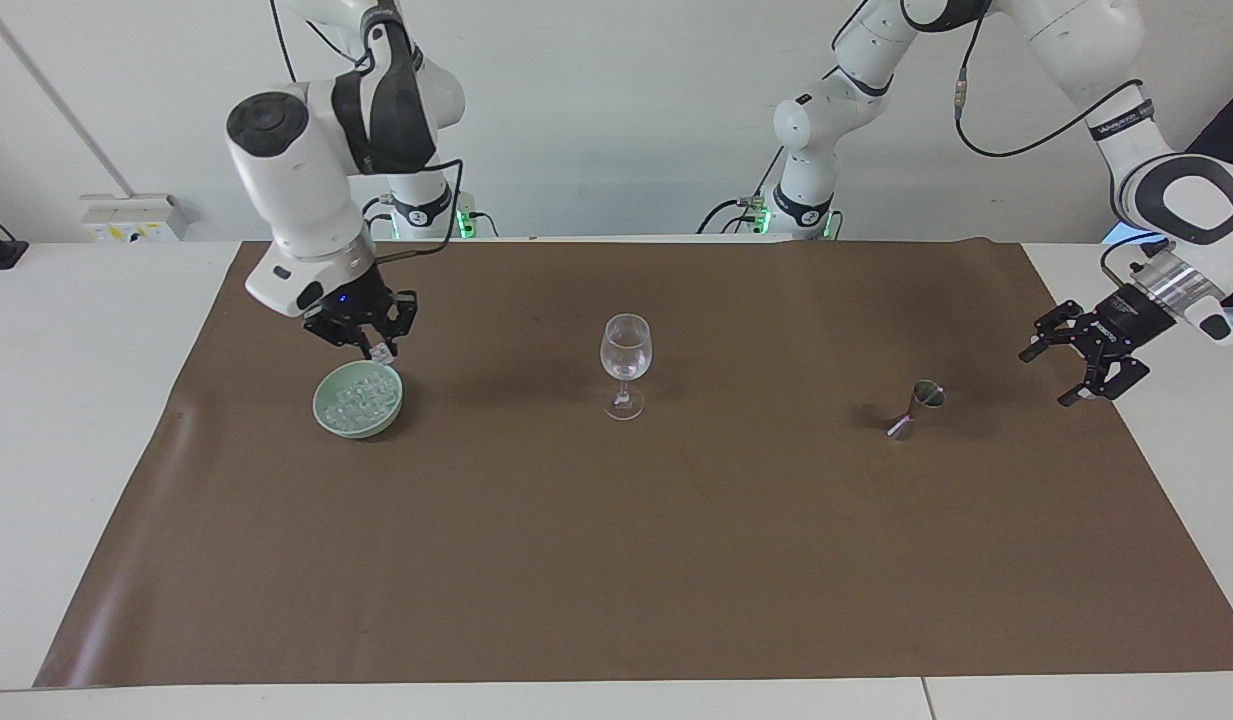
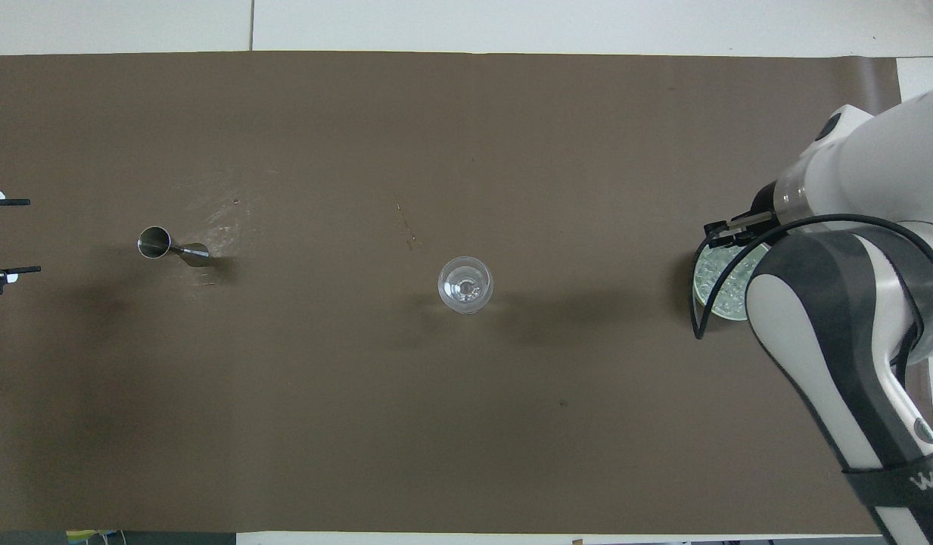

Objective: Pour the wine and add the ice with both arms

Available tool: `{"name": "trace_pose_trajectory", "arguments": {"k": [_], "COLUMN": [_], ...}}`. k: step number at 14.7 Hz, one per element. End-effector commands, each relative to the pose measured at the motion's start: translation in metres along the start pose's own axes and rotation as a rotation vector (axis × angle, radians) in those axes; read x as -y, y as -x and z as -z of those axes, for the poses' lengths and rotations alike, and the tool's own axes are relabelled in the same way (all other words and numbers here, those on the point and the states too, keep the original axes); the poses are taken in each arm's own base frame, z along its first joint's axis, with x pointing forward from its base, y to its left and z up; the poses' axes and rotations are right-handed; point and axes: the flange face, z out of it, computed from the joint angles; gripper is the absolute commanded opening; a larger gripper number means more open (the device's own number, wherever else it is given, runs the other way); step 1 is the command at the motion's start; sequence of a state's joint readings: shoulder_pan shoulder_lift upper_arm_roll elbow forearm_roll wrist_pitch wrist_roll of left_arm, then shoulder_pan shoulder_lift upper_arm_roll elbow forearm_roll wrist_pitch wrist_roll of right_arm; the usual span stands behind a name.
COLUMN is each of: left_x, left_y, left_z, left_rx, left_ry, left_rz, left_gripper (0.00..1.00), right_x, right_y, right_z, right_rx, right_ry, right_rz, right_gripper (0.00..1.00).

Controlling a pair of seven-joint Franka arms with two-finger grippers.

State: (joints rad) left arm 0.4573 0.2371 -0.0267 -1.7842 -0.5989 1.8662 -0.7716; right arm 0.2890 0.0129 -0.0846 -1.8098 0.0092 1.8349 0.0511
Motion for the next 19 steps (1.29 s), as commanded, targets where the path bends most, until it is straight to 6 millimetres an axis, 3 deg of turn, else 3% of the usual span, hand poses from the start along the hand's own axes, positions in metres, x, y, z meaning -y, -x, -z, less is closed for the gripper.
{"name": "trace_pose_trajectory", "arguments": {"k": [1, 3, 4, 6, 9, 12, 14, 16, 19], "left_x": [-0.026, -0.035, -0.042, -0.053, -0.066, -0.071, -0.072, -0.069, -0.071], "left_y": [0.032, 0.052, 0.065, 0.094, 0.144, 0.197, 0.233, 0.242, 0.272], "left_z": [0.006, 0.016, 0.021, 0.028, 0.022, 0.018, 0.016, 0.015, 0.001], "left_rx": [-0.048, -0.059, -0.06, -0.089, -0.128, -0.18, -0.205, -0.21, -0.212], "left_ry": [-0.089, -0.127, -0.151, -0.218, -0.278, -0.312, -0.33, -0.364, -0.392], "left_rz": [-0.103, -0.147, -0.177, -0.248, -0.347, -0.448, -0.515, -0.542, -0.605], "left_gripper": [0.99, 0.99, 0.99, 0.99, 0.99, 0.99, 0.99, 1.0, 1.0], "right_x": [0.063, 0.118, 0.136, 0.191, 0.241, 0.262, 0.263, 0.264, 0.264], "right_y": [-0.01, -0.015, -0.012, 0.0, 0.006, 0.007, 0.005, 0.005, 0.003], "right_z": [0.035, 0.041, 0.042, 0.037, 0.015, -0.001, -0.007, -0.014, -0.018], "right_rx": [-0.02, -0.042, -0.051, -0.066, -0.073, -0.073, -0.079, -0.084, -0.1], "right_ry": [-0.079, -0.098, -0.105, -0.107, -0.096, -0.082, -0.078, -0.079, -0.089], "right_rz": [-0.11, -0.171, -0.199, -0.195, -0.24, -0.231, -0.231, -0.229, -0.229], "right_gripper": [0.05, 0.05, 0.05, 0.06, 0.06, 0.06, 0.06, 0.06, 0.06]}}
